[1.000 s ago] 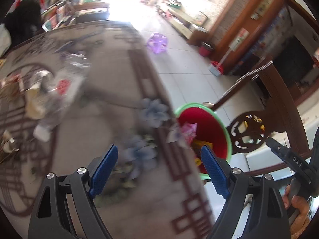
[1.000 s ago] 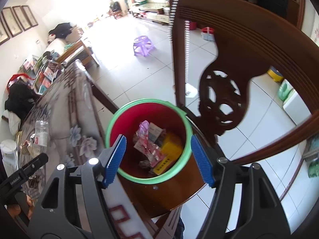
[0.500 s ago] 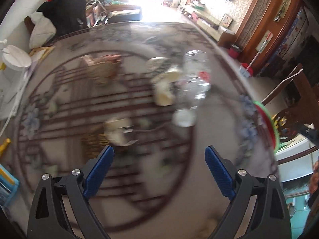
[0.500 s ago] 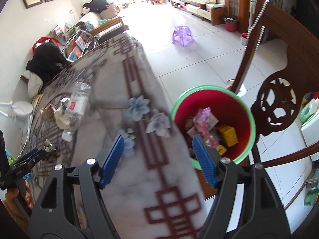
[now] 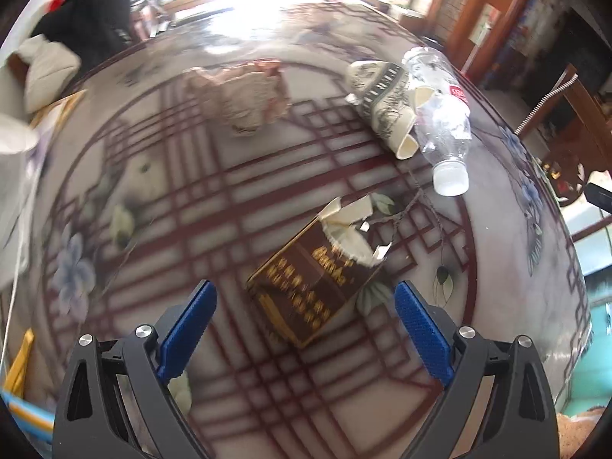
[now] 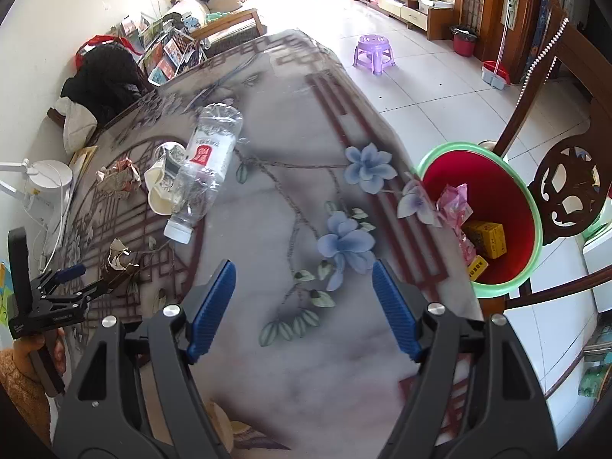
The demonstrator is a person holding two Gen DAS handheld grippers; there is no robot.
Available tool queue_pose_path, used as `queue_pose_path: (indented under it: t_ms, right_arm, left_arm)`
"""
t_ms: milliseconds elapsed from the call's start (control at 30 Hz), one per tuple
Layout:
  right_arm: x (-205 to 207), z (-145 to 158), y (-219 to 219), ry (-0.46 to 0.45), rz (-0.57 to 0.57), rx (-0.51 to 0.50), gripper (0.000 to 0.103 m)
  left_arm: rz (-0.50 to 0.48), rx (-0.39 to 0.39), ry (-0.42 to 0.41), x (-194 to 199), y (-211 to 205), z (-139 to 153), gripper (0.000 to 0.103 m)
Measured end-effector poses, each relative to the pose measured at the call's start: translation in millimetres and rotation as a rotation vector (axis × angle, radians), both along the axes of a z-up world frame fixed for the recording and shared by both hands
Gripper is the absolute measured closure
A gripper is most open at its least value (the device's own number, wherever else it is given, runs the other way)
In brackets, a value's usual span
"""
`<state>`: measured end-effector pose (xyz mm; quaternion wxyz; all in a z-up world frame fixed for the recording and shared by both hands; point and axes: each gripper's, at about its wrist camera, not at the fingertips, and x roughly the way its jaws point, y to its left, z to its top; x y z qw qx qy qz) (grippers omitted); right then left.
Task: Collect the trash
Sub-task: 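Move the left tool to the brown cigarette pack while the right tool approaches the water bottle, then grasp the clear water bottle with the right tool while the left tool grasps the brown cigarette pack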
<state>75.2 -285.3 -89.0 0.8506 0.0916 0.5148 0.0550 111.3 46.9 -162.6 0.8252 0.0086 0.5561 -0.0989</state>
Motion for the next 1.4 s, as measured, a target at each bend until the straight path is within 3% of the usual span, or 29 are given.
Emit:
queue_pose_path:
  t_ms: [167, 333, 500, 600, 733, 867, 967, 1167, 1400]
  right_arm:
    - [7, -2, 23, 0.023, 0.012, -0.035, 0.03]
    - [21, -11, 46, 0.05, 0.046, -0.058, 0.03]
    - [43, -12, 80, 0.044, 0.132, -0.061, 0.03]
    - [56, -6, 104, 0.019, 0.196, -0.056, 0.03]
    - [67, -1, 128, -0.007, 0.255, -0.037, 0.03]
    - [72, -5, 140, 0.002, 0.278, -0.031, 0.03]
    - [82, -13, 137, -0.003, 0.228, -0.016, 0.024]
    - [115, -43, 130, 0.07, 0.094, 0.015, 0.024]
    - [137, -66, 131, 0.126, 0.052, 0.015, 0.024]
  left_arm:
    - [-0.007, -0.066, 0.001, 16, 1, -7, 0.015]
    - [0.049, -0.124, -0.036, 20, 6, -5, 0.037]
    - [0.095, -0.164, -0.042, 18, 11, -6, 0.071]
    - [0.115, -0.167, -0.05, 14, 15, -4, 0.075]
    - [0.15, -0.171, -0.043, 9, 24, -4, 0.075]
    - [0.171, -0.167, -0.046, 5, 31, -3, 0.052]
    - [0.2, -0.178, -0.043, 4, 35, -3, 0.045]
    - [0.274, -0.213, -0.028, -2, 49, -6, 0.044]
    - [0.257, -0.188, -0.057, -7, 48, 0, 0.044]
